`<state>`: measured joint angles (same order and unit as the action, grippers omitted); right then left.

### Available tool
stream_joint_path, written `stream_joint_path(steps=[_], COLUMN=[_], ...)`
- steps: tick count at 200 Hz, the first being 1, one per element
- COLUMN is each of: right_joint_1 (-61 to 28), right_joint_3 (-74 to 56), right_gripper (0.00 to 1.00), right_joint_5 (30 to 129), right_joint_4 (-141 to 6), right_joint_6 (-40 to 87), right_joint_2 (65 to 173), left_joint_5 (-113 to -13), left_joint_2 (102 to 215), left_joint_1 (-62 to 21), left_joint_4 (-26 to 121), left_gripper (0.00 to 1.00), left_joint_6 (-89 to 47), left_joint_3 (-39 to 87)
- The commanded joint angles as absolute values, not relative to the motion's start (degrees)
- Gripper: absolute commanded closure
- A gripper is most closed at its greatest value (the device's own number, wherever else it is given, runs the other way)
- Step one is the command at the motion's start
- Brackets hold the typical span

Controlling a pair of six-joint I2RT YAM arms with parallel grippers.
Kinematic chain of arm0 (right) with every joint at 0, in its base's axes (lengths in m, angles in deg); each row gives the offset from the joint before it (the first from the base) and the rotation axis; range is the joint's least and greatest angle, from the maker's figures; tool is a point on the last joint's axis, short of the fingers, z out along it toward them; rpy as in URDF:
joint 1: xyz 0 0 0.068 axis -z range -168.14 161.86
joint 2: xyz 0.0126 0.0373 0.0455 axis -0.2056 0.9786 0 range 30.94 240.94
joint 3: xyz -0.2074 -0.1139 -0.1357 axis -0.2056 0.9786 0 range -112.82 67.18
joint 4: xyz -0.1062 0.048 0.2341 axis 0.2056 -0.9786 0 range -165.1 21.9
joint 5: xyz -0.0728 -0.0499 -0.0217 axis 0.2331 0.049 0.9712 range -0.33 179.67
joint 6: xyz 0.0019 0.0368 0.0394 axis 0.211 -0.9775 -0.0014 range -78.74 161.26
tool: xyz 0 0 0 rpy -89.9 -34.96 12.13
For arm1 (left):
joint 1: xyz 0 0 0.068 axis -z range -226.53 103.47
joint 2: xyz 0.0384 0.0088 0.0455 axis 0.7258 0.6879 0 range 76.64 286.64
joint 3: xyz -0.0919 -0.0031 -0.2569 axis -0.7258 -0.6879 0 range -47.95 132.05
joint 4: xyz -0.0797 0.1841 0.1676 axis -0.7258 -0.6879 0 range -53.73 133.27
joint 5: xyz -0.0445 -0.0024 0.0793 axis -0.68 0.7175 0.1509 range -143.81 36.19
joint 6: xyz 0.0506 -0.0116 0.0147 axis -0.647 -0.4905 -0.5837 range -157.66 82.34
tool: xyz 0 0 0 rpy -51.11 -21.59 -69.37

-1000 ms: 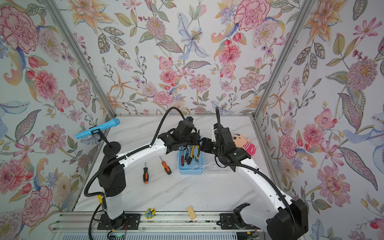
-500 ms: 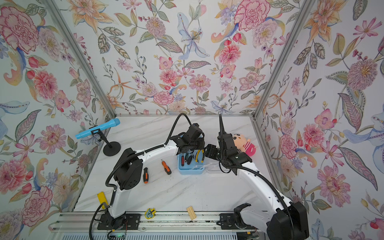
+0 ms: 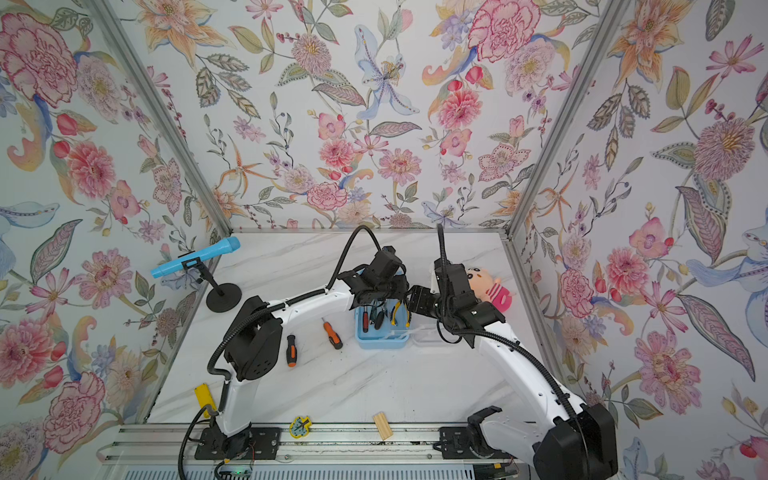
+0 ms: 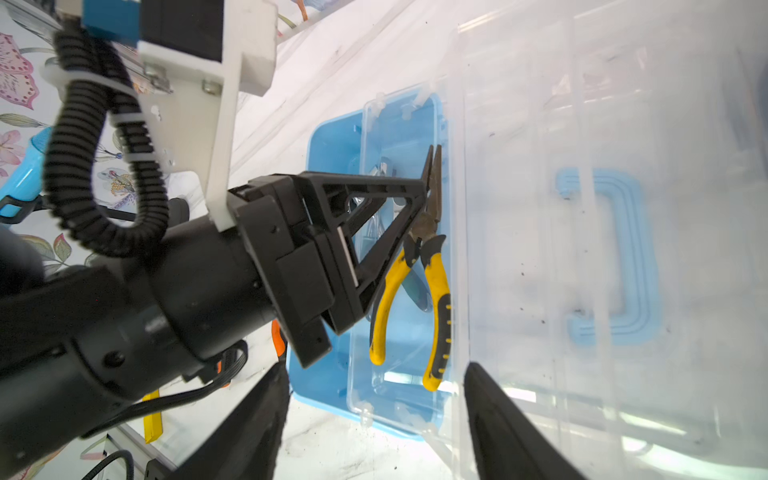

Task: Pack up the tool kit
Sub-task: 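Move left gripper over the black screwdriver while right gripper reaches the orange screwdriver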

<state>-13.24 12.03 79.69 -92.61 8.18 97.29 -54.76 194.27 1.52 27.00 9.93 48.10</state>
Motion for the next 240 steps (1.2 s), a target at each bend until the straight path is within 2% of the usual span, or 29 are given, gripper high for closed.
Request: stream_joint_path(steps=[1,53,108,185,240], right_joint_1=[-16.08,-30.36,-40.56,-42.98,-43.61], right_joint_3=[6.76,-0.25,-10.25,-17.07,-21.21], right_gripper=[0.33,0.33,0.29,0.25,0.32], right_joint_5=[80.56,85.15,85.1,82.59,81.91], right_joint_4=[-95.28,-99.86,-101.11,-101.36,-102.18], right_joint_6=[11.1,16.17,20.35,21.5,22.24], right_joint_2=[98.45,108.08,122.12,135.31,142.66], left_joint_5=[-48.96,-36.47,-35.33,-38.49,-40.42], left_joint_2=[182.92,161.24,143.38,143.78,142.14], left_joint_1=[-0.04,-2.38,-7.15,-12.84,-15.23], left_joint_4=[27.89,19.31,13.37,17.43,19.87], left_gripper=[0.5,0.47,0.4,0.35,0.36], left_joint_6=[4.45,6.47,17.02,17.27,16.65], left_joint_3=[42.9,20.19,-2.24,-12.4,-16.0])
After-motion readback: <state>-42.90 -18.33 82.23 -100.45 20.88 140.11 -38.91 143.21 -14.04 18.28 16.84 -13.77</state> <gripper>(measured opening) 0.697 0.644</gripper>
